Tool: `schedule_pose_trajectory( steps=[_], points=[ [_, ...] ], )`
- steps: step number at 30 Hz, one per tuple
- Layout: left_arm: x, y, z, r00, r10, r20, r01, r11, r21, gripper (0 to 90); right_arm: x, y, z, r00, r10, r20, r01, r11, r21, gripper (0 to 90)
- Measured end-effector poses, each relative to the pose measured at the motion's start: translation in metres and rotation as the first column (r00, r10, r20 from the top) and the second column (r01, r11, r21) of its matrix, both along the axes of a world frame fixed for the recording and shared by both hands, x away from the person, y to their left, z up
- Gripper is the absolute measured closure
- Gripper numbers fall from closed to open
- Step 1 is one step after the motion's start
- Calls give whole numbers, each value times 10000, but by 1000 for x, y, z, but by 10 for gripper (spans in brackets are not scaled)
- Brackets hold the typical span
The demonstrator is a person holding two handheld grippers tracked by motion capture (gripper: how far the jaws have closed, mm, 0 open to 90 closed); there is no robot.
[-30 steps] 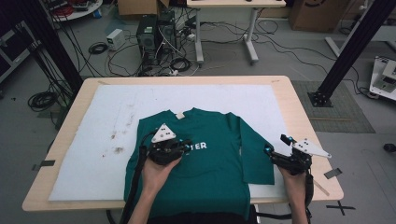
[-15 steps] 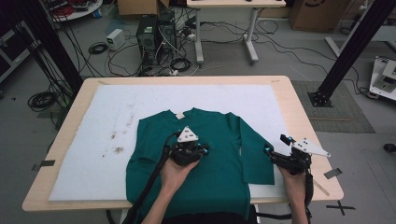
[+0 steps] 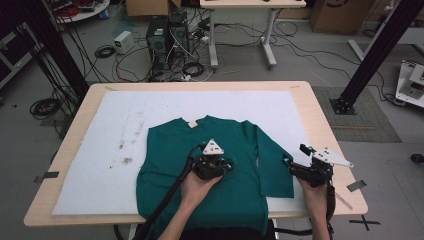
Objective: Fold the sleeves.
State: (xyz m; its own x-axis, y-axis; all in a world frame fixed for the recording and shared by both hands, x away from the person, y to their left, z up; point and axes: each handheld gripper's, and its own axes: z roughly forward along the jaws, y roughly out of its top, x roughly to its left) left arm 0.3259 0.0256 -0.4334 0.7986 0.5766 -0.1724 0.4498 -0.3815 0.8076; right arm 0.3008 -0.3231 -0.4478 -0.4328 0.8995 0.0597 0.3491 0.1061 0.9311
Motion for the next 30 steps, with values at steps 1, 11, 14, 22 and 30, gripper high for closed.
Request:
schedule_pose_trajectory(
  steps=[1, 11, 14, 22, 30],
  points=[
    [0, 0, 0, 10000, -23, -5, 23, 10000, 0, 853, 0, 0, 0, 10000, 0, 0, 0, 10000, 0, 234],
    [-6, 12, 9, 9994, -133, 315, 132, 9999, 31, 400, 0, 0, 0, 10000, 5, -17, -5, 10000, -21, 233],
    [-12, 31, 20, 9972, 95, 738, -80, 9998, -198, 377, 0, 0, 0, 10000, 20, 40, -19, 10000, -53, 233],
    [-23, 106, 34, 9839, 1386, 1131, -1325, 9894, -597, 377, 0, 1, 0, 10000, 18, 66, -18, 9999, -106, 234],
    [-28, 145, 28, 9763, 2053, 693, -1965, 9736, -1162, 585, -1, 2, 0, 10000, -13, 78, 15, 9997, -231, 234]
  ],
)
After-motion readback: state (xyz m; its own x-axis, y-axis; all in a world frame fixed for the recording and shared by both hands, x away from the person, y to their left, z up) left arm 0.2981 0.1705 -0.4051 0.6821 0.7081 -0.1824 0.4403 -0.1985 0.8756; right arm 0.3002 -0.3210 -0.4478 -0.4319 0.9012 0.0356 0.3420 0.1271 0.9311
